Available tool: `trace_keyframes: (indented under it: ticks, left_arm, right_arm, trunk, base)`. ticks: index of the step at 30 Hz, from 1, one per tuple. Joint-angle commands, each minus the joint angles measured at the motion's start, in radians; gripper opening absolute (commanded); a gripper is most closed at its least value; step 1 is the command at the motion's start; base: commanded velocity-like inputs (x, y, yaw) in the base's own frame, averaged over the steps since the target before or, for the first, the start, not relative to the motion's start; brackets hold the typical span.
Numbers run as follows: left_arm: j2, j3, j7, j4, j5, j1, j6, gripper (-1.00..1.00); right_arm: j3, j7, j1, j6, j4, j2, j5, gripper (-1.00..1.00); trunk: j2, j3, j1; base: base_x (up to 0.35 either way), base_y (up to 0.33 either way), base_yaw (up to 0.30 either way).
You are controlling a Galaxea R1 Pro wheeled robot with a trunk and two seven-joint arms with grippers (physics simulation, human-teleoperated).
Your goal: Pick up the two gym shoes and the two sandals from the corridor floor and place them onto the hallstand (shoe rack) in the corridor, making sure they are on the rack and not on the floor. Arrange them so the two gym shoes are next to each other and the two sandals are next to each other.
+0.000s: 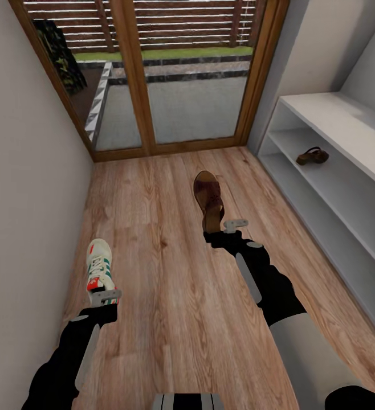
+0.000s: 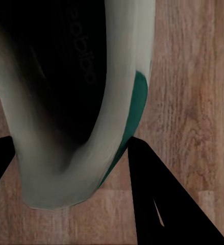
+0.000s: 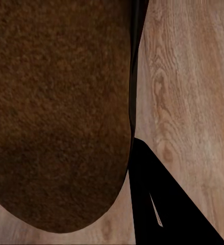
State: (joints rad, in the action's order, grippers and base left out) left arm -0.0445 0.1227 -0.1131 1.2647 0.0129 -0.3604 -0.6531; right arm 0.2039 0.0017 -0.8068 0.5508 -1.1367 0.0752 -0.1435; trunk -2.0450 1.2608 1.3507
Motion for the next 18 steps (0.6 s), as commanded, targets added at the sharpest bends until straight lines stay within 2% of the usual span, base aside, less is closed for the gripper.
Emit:
trace_keyframes:
  ticks: [1, 5, 9, 15, 18]
  left_arm:
    - [-0.004, -0.006, -0.006, -0.006, -0.004, -0.006, 0.003, -1.00]
    - [-0.002, -0.011, -0.006, -0.011, -0.004, 0.017, 0.027, -1.00]
    - [0.001, 0.006, -0.002, -0.005, -0.004, 0.036, 0.050, -1.00]
    - [0.001, 0.009, 0.001, -0.004, -0.004, 0.038, 0.054, -1.00]
    - [0.001, 0.010, 0.001, -0.004, -0.005, 0.038, 0.055, -1.00]
  right_arm:
    - [0.001, 0.006, 0.006, -0.006, 0.006, -0.006, 0.005, -1.00]
    - [0.024, 0.021, 0.007, 0.004, 0.028, 0.000, -0.008, -1.00]
    - [0.047, 0.030, 0.007, 0.026, 0.051, 0.014, -0.025, -1.00]
    - [0.082, 0.029, 0.006, 0.030, 0.085, 0.016, -0.024, -1.00]
    - [0.083, 0.029, 0.007, 0.030, 0.102, 0.016, -0.024, -1.00]
  trunk:
    - [0.000, 0.000, 0.000]
    - [0.000, 0.000, 0.000]
    - [0.000, 0.000, 0.000]
    - [0.000, 0.000, 0.000]
    - [0.000, 0.000, 0.000]
  base:
    - [0.000, 0.000, 0.000]
    - [0.000, 0.000, 0.000]
    - [0.000, 0.000, 0.000]
    - [0.000, 0.000, 0.000]
    - [0.000, 0.000, 0.000]
